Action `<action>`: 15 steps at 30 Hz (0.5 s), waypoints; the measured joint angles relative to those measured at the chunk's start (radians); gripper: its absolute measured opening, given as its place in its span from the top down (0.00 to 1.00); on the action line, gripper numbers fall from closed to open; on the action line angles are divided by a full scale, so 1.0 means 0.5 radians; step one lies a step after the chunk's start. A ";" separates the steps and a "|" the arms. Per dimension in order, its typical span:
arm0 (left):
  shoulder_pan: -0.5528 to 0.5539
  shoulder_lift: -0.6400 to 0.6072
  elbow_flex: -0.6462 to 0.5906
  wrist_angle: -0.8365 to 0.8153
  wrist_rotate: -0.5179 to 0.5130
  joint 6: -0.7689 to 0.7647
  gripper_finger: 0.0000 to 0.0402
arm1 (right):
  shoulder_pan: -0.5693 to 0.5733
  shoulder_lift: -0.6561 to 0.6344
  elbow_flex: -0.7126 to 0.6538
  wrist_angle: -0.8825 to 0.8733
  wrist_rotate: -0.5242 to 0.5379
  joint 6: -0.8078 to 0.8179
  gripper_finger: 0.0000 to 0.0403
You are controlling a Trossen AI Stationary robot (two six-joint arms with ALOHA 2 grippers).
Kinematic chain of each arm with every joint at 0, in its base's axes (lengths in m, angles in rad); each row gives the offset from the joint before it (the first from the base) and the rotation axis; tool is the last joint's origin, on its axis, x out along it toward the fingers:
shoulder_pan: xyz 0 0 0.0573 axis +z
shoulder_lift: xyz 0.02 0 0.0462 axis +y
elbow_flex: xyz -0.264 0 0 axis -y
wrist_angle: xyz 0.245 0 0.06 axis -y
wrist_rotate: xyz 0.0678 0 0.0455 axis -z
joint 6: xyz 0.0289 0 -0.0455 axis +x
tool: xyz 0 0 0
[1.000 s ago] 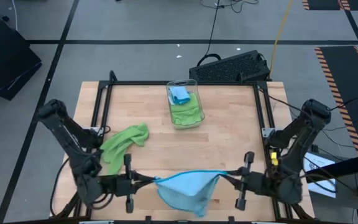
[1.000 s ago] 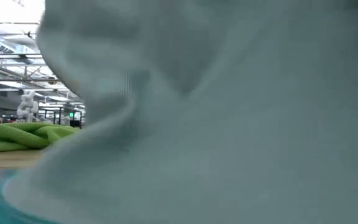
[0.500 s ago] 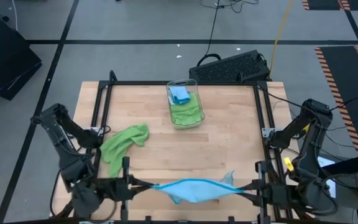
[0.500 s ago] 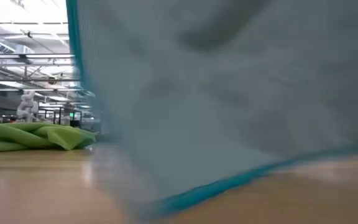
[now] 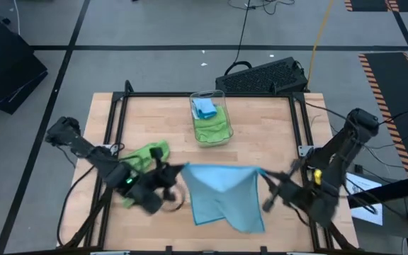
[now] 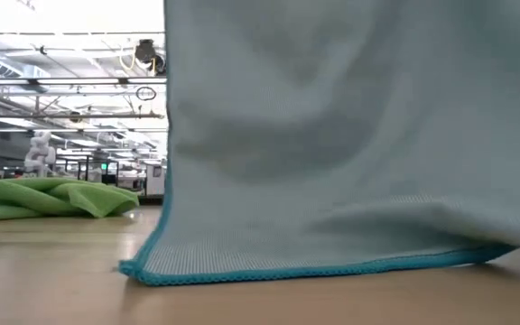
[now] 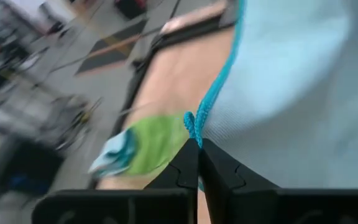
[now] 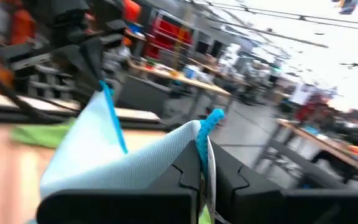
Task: Fold microfiber towels
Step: Fold the blue towel
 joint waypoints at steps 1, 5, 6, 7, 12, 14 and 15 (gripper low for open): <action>0.070 0.002 -0.041 -0.001 -0.005 0.022 0.97 | -0.064 -0.053 -0.083 -0.001 -0.035 0.011 0.99; 0.379 0.002 -0.213 0.090 -0.014 0.099 0.99 | -0.342 -0.336 -0.429 -0.001 -0.260 0.109 0.99; 0.454 0.002 -0.261 0.139 0.009 0.122 0.99 | -0.416 -0.424 -0.516 0.000 -0.322 0.142 0.99; 0.528 0.002 -0.315 0.209 0.061 0.161 0.99 | -0.486 -0.508 -0.602 0.001 -0.397 0.178 0.99; 0.786 0.003 -0.473 0.626 0.414 0.472 0.98 | -0.774 -0.877 -0.927 0.044 -0.730 0.235 0.99; 0.848 0.003 -0.478 0.722 0.546 0.555 0.99 | -0.846 -0.984 -1.009 0.081 -0.844 0.235 0.99; 0.872 0.002 -0.478 0.758 0.602 0.584 0.99 | -0.873 -1.030 -1.044 0.085 -0.911 0.253 0.99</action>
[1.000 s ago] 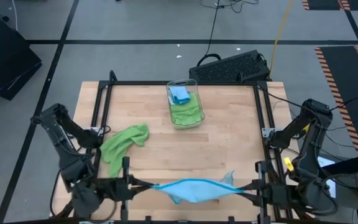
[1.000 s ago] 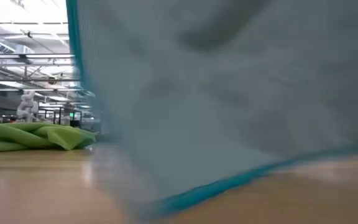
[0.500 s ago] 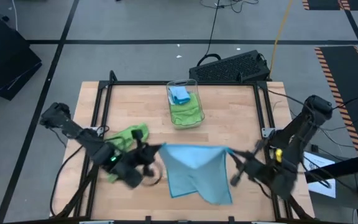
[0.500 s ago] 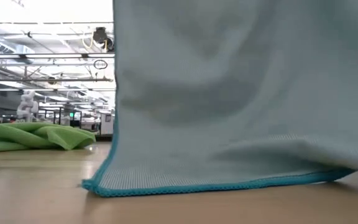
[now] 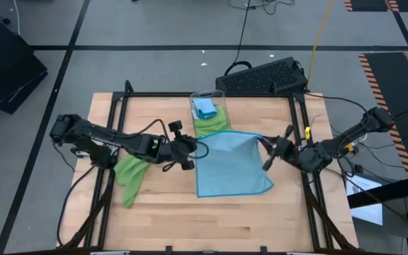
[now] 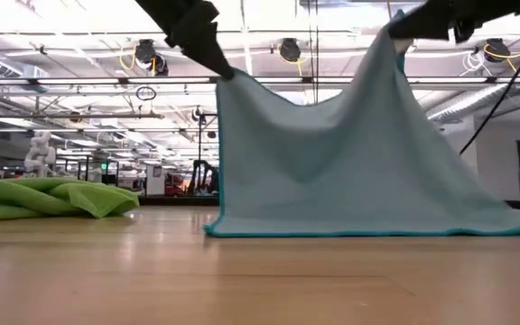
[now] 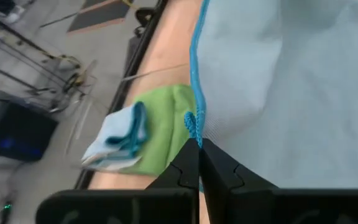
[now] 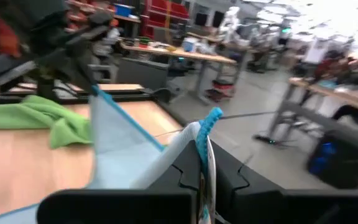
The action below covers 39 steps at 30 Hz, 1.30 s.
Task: Fold microfiber towels
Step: Fold the blue towel
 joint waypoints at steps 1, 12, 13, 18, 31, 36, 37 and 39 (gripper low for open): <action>0.017 -0.001 0.001 0.027 0.044 0.020 0.99 | -0.021 -0.037 -0.029 -0.004 -0.070 0.031 0.99; -0.052 -0.001 0.001 -0.117 0.487 -0.033 0.98 | -0.057 -0.099 -0.209 0.007 -0.477 0.387 1.00; -0.069 -0.001 0.001 -0.123 0.483 -0.027 0.98 | -0.068 -0.099 -0.209 0.068 -0.473 0.344 1.00; -0.097 -0.024 0.001 -0.101 0.275 0.028 0.99 | -0.162 -0.100 -0.209 0.478 -0.187 -0.148 1.00; -0.534 -0.103 0.045 0.004 0.732 -0.148 0.99 | 0.133 0.234 0.004 0.654 -0.224 0.293 1.00; -0.835 -0.111 0.187 -0.034 0.502 -0.281 0.99 | 0.349 0.690 0.425 0.652 -0.107 0.239 1.00; -0.893 -0.111 0.215 -0.042 0.485 -0.299 0.99 | 0.397 0.777 0.518 0.649 -0.100 0.212 1.00; -1.015 -0.110 0.282 -0.077 0.449 -0.320 0.99 | 0.496 0.953 0.724 0.632 -0.050 0.160 1.00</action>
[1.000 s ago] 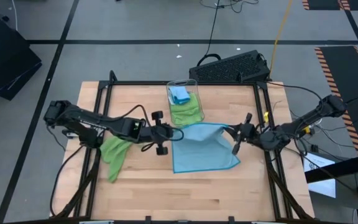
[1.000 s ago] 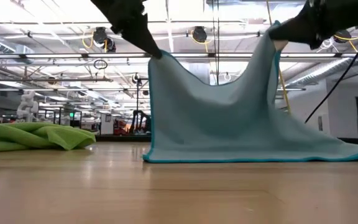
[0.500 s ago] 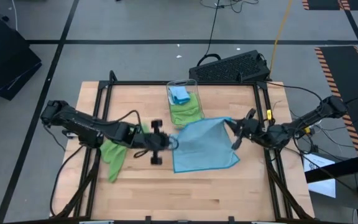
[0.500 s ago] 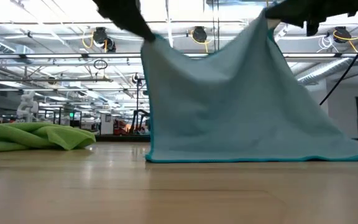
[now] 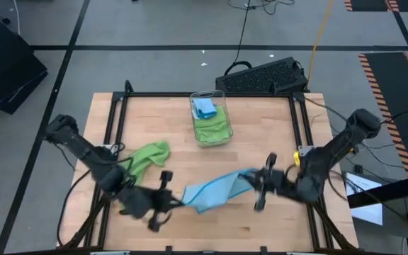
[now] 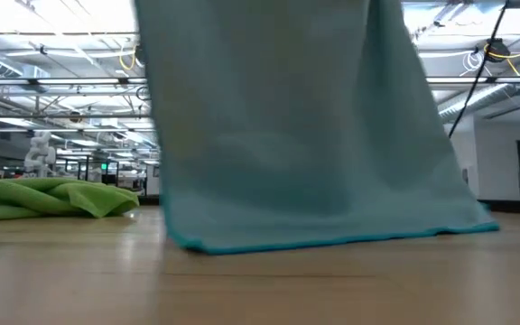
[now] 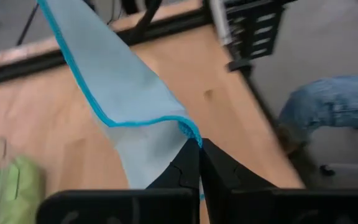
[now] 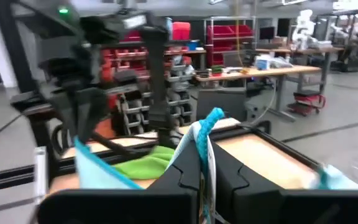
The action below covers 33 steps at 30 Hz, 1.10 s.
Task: Fold microfiber towels
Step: Fold the blue towel
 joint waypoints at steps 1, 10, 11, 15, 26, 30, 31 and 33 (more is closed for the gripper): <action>-0.067 0.000 0.036 -0.022 -0.042 -0.010 0.99 | 0.052 0.084 0.103 -0.033 0.058 -0.025 1.00; -0.438 -0.005 0.345 -0.657 -0.862 -0.257 0.99 | 0.393 0.632 0.914 -0.131 0.786 -0.598 1.00; -0.428 -0.005 0.345 -0.749 -0.910 -0.319 0.98 | 0.381 0.643 0.920 -0.132 0.786 -0.612 1.00; -0.332 -0.004 0.314 -1.103 -0.991 -0.642 0.99 | 0.274 0.648 0.849 -0.154 0.767 -0.569 1.00; 0.121 -0.013 -0.201 -1.300 -1.046 -1.169 0.99 | -0.166 0.462 0.160 -0.106 0.916 -0.576 1.00; 0.219 -0.015 -0.368 -1.123 -0.901 -1.157 0.97 | -0.188 0.363 -0.142 0.016 0.783 -0.336 1.00; 0.238 -0.014 -0.401 -1.081 -0.899 -1.135 0.98 | -0.197 0.345 -0.217 0.033 0.769 -0.277 1.00; 0.271 -0.015 -0.450 -0.959 -0.893 -1.067 0.99 | -0.227 0.309 -0.363 0.078 0.698 -0.158 1.00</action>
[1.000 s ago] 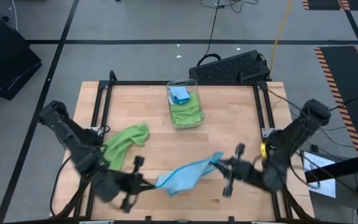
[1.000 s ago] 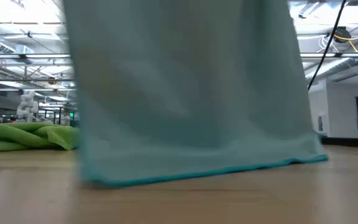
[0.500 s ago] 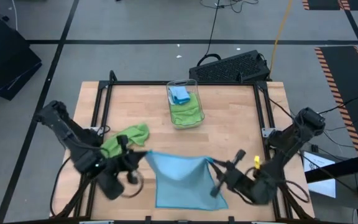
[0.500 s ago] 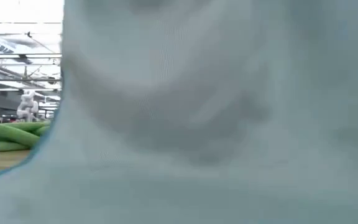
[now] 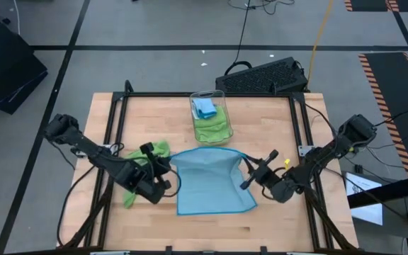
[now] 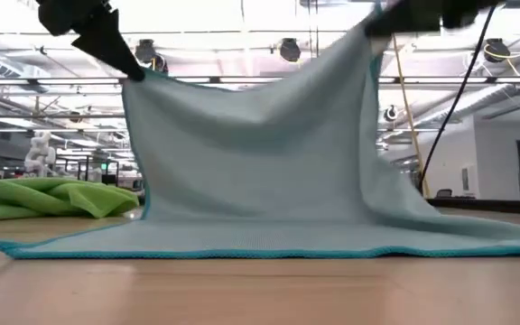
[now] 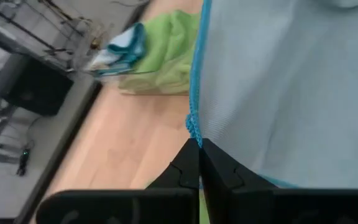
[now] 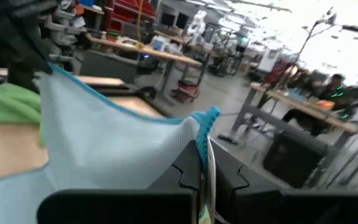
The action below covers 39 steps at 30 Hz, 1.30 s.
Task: Fold microfiber towels
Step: Fold the blue towel
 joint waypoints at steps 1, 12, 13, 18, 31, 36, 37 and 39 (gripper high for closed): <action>0.018 0.000 -0.021 0.056 0.026 0.047 0.99 | -0.017 -0.017 -0.075 0.018 -0.045 0.053 1.00; 0.128 0.000 -0.074 0.623 0.200 0.553 0.98 | -0.128 -0.198 -0.437 0.152 -0.106 0.113 1.00; 0.128 0.000 -0.074 0.637 0.200 0.577 0.98 | -0.114 -0.233 -0.437 0.152 -0.066 0.044 1.00; 0.173 0.000 -0.074 0.641 0.206 0.610 0.98 | -0.084 -0.403 -0.440 0.137 0.095 -0.281 1.00; 0.389 0.016 -0.074 0.643 0.209 0.687 0.99 | -0.189 -0.609 -0.843 0.189 -0.453 0.117 1.00; 0.446 0.016 -0.074 0.646 0.366 0.706 0.98 | -0.147 -0.701 -0.878 0.284 -0.610 0.142 1.00; 0.445 0.016 -0.074 0.648 0.399 0.710 0.98 | -0.140 -0.725 -0.878 0.288 -0.612 0.137 1.00; 0.438 0.016 -0.074 0.675 0.458 0.742 0.99 | -0.126 -0.786 -0.878 0.291 -0.607 0.137 1.00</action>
